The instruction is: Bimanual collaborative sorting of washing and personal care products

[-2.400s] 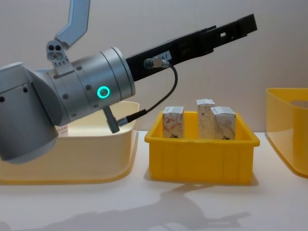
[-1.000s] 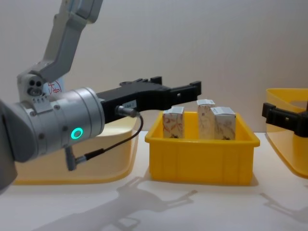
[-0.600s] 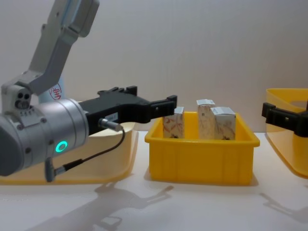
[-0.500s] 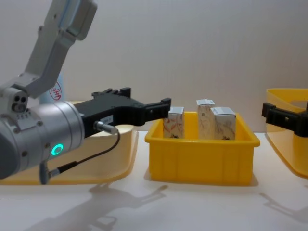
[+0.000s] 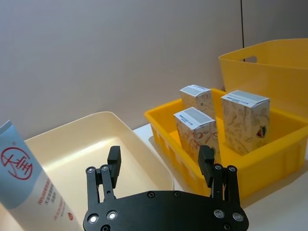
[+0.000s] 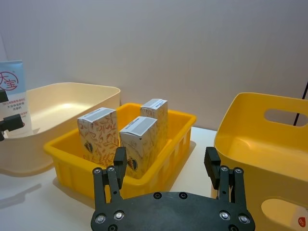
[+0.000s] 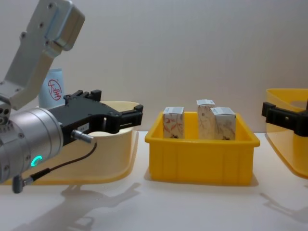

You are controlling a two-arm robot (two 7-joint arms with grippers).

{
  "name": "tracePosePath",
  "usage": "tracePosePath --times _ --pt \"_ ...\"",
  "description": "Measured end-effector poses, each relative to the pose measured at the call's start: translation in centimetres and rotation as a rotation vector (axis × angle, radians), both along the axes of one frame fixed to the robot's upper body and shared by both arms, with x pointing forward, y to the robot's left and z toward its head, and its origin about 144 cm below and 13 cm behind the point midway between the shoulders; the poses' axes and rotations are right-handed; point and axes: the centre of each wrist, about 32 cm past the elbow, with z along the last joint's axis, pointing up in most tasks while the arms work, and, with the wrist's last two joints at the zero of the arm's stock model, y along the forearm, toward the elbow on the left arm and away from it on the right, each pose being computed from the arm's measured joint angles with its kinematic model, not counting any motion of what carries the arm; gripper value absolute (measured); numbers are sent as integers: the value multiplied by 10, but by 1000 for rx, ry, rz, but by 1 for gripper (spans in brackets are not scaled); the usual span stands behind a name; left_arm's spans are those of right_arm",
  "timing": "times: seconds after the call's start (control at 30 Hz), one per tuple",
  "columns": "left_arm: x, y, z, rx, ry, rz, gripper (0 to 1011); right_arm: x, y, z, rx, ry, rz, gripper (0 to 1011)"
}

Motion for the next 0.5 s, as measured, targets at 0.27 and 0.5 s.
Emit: tracePosePath --times 0.27,0.5 --pt "-3 1 -1 13 -9 25 1000 6 0 1 -10 2 15 1001" --pt "-3 1 -1 13 -9 26 1000 20 3 4 -29 11 30 1001"
